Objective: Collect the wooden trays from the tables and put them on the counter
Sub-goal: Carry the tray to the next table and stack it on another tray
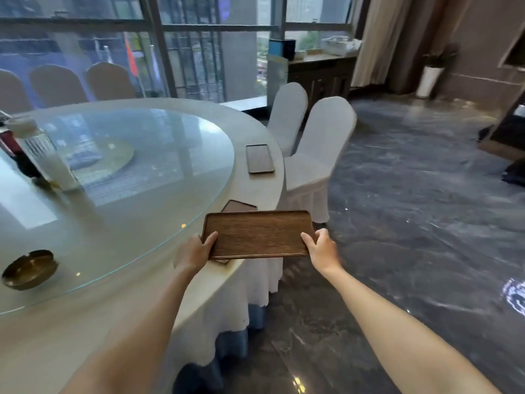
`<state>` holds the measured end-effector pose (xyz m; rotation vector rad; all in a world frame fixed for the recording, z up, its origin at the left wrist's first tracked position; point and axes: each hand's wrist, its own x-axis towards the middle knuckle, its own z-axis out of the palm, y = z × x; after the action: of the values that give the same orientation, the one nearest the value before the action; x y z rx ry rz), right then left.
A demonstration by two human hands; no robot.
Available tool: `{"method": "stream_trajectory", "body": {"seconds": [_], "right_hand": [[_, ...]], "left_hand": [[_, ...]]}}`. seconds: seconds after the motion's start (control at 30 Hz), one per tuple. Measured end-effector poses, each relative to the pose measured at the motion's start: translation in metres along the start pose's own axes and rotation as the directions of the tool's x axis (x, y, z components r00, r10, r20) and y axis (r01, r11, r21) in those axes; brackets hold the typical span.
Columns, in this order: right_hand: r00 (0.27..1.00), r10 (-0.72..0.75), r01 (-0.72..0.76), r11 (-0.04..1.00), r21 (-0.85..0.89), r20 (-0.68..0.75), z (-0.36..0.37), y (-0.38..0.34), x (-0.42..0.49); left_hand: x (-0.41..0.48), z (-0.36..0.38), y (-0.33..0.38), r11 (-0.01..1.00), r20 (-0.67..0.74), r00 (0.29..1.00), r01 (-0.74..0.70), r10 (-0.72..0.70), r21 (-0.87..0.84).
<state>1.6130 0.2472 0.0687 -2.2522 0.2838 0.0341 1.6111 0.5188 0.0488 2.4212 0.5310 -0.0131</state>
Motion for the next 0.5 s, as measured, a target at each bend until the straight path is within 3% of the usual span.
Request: {"method": "stream_trajectory", "body": {"seconds": [0.2,0.5], "right_hand": [[0.975,-0.143,0.154,0.987,-0.053,0.171,-0.007,-0.025,0.110],[0.866,-0.259,0.340,0.933,-0.122,0.427,0.071,-0.056,0.231]], "left_hand": [[0.040,0.013,0.031,0.989,-0.121,0.982,0.146,-0.146,-0.010],[0.101,0.041,0.011,0.916,-0.264,0.880,0.398,-0.394,-0.039]]}}
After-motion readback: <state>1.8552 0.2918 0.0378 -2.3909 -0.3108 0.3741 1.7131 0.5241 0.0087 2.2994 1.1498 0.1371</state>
